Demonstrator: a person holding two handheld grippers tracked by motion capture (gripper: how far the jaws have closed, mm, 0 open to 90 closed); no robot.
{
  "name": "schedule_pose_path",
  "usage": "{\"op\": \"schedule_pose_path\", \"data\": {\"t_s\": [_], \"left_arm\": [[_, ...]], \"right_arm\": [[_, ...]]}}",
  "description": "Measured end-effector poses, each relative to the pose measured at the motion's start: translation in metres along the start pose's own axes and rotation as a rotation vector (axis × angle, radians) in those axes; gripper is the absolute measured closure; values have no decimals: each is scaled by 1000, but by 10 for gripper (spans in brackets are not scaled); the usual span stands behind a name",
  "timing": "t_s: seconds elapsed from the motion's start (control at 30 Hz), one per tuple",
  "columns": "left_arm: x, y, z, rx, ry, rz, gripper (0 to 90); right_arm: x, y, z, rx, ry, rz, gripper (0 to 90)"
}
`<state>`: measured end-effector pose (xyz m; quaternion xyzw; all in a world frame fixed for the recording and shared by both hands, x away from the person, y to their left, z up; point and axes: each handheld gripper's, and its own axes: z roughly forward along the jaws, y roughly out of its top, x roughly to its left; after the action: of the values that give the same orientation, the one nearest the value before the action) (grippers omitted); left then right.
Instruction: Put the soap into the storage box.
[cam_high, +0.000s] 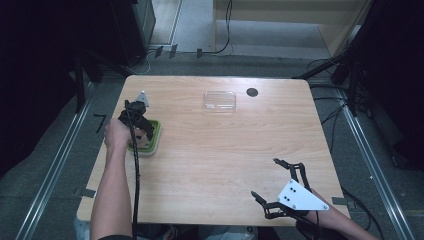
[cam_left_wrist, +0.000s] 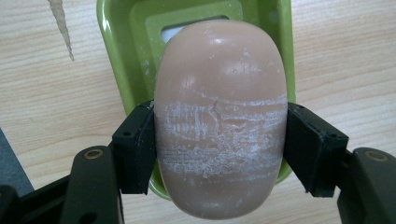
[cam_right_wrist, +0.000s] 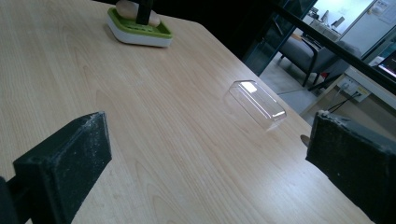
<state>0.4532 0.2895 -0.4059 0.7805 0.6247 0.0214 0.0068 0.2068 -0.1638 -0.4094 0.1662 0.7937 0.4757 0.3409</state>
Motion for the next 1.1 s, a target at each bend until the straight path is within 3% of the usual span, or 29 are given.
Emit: {"op": "schedule_pose_path", "data": {"t_s": [1.1], "left_arm": [[4,10,21,-12,-5,-53,331]], "right_arm": [[0,0,0,-2,1,-1,0]]}}
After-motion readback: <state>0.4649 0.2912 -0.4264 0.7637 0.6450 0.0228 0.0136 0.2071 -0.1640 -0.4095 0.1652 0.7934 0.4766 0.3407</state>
